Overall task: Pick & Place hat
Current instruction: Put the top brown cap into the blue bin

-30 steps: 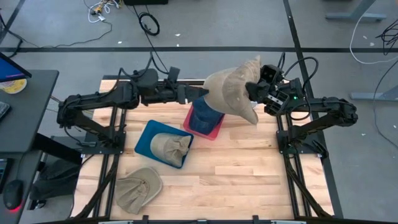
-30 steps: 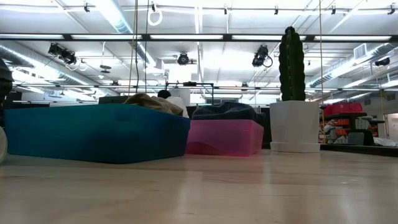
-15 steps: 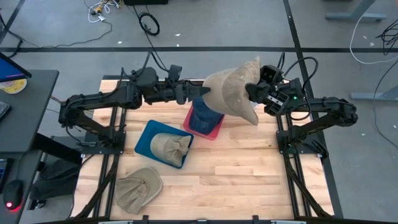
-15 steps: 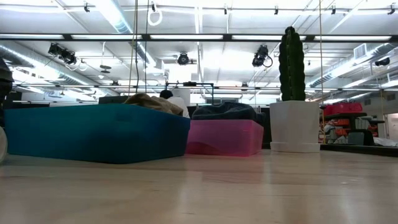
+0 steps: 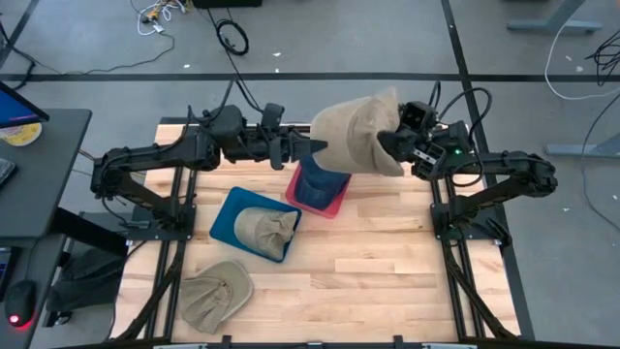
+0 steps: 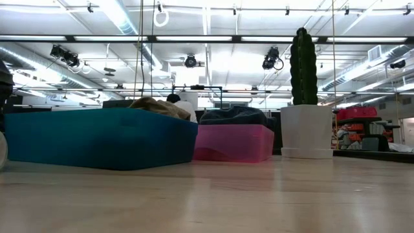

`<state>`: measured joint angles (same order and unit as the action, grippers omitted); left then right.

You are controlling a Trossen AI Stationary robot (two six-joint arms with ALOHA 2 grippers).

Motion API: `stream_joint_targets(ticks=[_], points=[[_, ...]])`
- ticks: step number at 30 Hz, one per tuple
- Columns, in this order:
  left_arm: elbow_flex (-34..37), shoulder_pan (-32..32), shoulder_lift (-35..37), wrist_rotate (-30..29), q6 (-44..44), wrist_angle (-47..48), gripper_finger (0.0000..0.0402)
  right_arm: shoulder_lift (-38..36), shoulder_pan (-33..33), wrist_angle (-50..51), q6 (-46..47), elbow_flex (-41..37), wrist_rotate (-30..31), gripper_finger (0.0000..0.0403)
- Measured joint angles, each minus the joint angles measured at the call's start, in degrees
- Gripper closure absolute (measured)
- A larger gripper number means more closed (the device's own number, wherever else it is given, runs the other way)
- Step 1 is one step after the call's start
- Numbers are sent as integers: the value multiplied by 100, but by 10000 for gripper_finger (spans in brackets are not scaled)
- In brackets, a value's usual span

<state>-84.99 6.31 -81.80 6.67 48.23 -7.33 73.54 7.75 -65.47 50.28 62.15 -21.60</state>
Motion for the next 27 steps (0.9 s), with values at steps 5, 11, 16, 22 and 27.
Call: stream_joint_targets(ticks=[5,11,16,22,27], points=[[2,2,1,241,-18,31,391,0,-1,-127,50,0,-263,287],[2,28,9,652,-49,-131,391,-7,104,-147,440,0,-778,163],[7,28,107,1038,-61,-180,391,-22,357,-81,909,2,-1421,86],[8,41,352,1356,61,-40,391,-66,612,103,1115,4,-1944,62],[7,39,640,1441,-57,289,391,-115,836,630,1185,4,-2418,65]])
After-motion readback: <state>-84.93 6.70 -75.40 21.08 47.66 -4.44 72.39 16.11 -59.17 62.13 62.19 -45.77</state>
